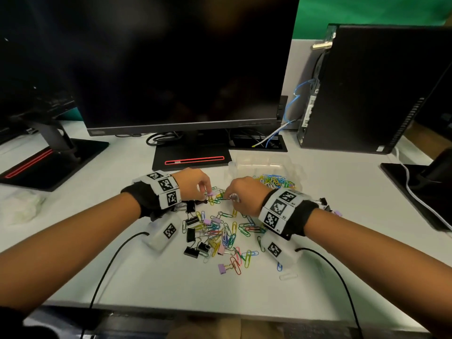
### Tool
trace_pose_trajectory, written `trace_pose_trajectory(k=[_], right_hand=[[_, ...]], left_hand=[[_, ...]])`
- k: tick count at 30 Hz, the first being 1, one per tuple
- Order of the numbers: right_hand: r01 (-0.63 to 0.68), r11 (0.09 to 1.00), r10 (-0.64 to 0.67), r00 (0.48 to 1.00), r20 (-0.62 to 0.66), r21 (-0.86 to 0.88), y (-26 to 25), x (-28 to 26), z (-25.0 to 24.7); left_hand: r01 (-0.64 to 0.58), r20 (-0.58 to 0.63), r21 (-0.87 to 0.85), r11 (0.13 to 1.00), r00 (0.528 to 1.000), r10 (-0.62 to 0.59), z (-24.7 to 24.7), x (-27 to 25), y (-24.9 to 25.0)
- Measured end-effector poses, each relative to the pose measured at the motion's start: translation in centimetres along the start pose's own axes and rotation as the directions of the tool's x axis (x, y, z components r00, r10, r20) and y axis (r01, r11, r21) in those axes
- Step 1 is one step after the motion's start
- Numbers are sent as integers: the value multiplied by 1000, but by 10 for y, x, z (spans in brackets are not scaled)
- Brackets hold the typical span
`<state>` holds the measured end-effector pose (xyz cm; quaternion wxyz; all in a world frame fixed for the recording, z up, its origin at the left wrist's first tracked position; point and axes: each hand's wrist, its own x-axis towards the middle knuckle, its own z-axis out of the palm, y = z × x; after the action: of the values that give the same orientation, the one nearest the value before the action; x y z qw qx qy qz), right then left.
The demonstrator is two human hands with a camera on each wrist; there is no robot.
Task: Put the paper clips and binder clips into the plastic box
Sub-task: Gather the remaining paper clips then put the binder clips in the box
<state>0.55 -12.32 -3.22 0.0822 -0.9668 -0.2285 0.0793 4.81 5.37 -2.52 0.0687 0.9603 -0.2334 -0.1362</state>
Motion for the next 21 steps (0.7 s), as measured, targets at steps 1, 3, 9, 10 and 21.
trace_pose_trajectory(k=[1,3,9,10,21], right_hand=[[-13,999,14,1000,21,-47,-2,6,2],[-13,987,25,997,71,-162,-3,14,5],[-7,970,31,995,96,-244,1,20,4],[-3,972,25,996,91,-236,2,19,2],[44,988,-36,998,51,-150,9,10,0]], left_hand=[[0,-8,9,1000,1000,0,2,1,1],[-4,-8,12,1000,1000,4,5,5,3],[-13,-15,-17,1000,1000,12,12,12,8],[-8,-8,-10,1000,1000,8,13,13,9],[-1,-7,-176,984,1000,0,15,12,7]])
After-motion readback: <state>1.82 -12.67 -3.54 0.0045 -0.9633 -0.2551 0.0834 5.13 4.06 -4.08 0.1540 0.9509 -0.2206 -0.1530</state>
